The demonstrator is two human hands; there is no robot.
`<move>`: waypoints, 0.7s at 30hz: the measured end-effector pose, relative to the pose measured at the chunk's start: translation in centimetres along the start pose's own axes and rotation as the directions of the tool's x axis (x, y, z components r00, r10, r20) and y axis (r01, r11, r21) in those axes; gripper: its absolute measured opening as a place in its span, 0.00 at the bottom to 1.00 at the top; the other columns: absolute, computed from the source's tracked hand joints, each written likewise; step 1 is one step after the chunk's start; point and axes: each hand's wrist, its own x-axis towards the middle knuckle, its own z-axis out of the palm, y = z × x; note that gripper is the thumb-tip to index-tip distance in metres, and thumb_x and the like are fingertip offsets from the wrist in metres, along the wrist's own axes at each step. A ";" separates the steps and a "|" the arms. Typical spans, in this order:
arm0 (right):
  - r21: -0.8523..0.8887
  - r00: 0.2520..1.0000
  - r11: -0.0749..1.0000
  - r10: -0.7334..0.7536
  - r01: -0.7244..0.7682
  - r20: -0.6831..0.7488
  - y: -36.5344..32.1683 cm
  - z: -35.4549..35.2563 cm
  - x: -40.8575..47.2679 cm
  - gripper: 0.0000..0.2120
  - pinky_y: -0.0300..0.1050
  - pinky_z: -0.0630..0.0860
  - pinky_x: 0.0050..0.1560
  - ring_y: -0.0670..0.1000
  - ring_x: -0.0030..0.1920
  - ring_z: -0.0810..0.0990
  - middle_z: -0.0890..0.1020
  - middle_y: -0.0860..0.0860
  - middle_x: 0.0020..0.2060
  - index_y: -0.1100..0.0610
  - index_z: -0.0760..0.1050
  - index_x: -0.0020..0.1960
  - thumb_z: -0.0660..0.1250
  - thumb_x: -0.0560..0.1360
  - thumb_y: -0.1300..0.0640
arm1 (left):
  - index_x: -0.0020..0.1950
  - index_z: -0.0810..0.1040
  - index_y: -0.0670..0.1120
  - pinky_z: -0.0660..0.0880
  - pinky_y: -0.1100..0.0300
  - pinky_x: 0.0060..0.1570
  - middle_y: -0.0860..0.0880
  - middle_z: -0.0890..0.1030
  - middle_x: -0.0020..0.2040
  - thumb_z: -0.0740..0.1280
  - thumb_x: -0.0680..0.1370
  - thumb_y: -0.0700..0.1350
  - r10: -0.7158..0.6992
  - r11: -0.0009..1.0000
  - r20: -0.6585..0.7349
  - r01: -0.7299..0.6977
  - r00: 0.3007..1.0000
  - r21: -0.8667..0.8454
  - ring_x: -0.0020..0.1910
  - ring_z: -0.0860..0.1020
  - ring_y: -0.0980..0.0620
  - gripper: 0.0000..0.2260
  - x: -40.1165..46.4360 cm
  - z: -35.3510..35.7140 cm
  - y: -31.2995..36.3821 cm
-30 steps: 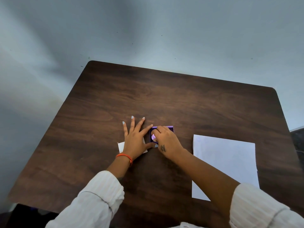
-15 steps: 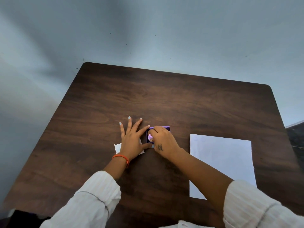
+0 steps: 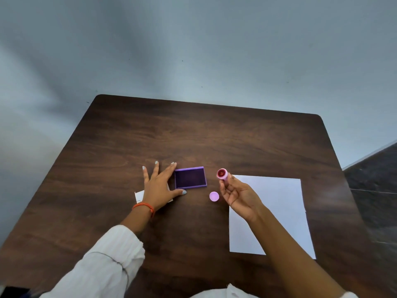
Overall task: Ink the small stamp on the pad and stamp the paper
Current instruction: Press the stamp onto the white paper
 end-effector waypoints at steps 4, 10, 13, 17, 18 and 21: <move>0.046 1.000 0.999 -0.024 0.024 -0.002 -1.0 -2.1 -1.8 0.09 0.41 0.82 0.37 0.52 0.41 0.85 0.86 0.58 0.42 0.63 0.78 0.52 0.64 0.74 0.64 | 0.73 0.53 0.54 0.31 0.40 0.68 0.51 0.60 0.75 0.67 0.66 0.65 -0.005 1.000 -0.045 0.005 0.999 0.010 0.75 0.46 0.44 0.41 -0.4 -0.5 1.0; 0.084 0.999 0.996 -0.035 0.033 0.026 -2.4 -5.6 -4.4 0.13 0.42 0.83 0.38 0.53 0.43 0.85 0.86 0.58 0.45 0.62 0.81 0.50 0.70 0.66 0.63 | 0.72 0.59 0.53 0.32 0.42 0.69 0.51 0.63 0.73 0.69 0.66 0.63 0.014 0.999 -0.162 -0.020 0.987 -0.036 0.75 0.49 0.45 0.38 -2.9 0.7 5.0; 0.081 0.998 0.996 -0.039 0.036 0.040 -3.2 -7.2 -5.3 0.14 0.42 0.83 0.40 0.52 0.44 0.85 0.86 0.57 0.45 0.61 0.81 0.50 0.70 0.64 0.63 | 0.71 0.61 0.52 0.33 0.42 0.70 0.51 0.64 0.73 0.70 0.67 0.61 0.012 0.998 -0.170 -0.023 0.985 -0.062 0.75 0.50 0.46 0.37 -4.0 1.8 7.3; 0.072 0.998 0.996 -0.050 0.048 0.027 -4.1 -8.8 -5.6 0.15 0.42 0.83 0.40 0.53 0.45 0.85 0.86 0.57 0.46 0.61 0.81 0.51 0.71 0.64 0.63 | 0.70 0.62 0.52 0.35 0.42 0.71 0.52 0.63 0.73 0.71 0.67 0.60 0.027 0.997 -0.164 -0.038 0.986 -0.065 0.75 0.51 0.46 0.35 -4.9 2.8 9.9; 0.068 0.998 0.996 -0.056 0.055 0.025 -4.3 -9.0 -5.6 0.15 0.42 0.83 0.40 0.53 0.45 0.85 0.86 0.57 0.46 0.61 0.81 0.51 0.71 0.64 0.63 | 0.70 0.62 0.53 0.35 0.42 0.71 0.52 0.63 0.73 0.70 0.67 0.60 0.039 0.997 -0.163 -0.050 0.986 -0.061 0.75 0.51 0.46 0.35 -4.9 3.0 10.4; 0.055 0.997 0.995 -0.080 0.078 0.023 -4.8 -9.4 -5.5 0.13 0.41 0.82 0.39 0.52 0.44 0.85 0.86 0.57 0.45 0.60 0.81 0.49 0.71 0.64 0.63 | 0.70 0.62 0.53 0.33 0.43 0.70 0.52 0.63 0.73 0.69 0.68 0.60 0.089 0.995 -0.139 -0.093 0.986 -0.026 0.75 0.50 0.47 0.34 -4.6 3.3 11.7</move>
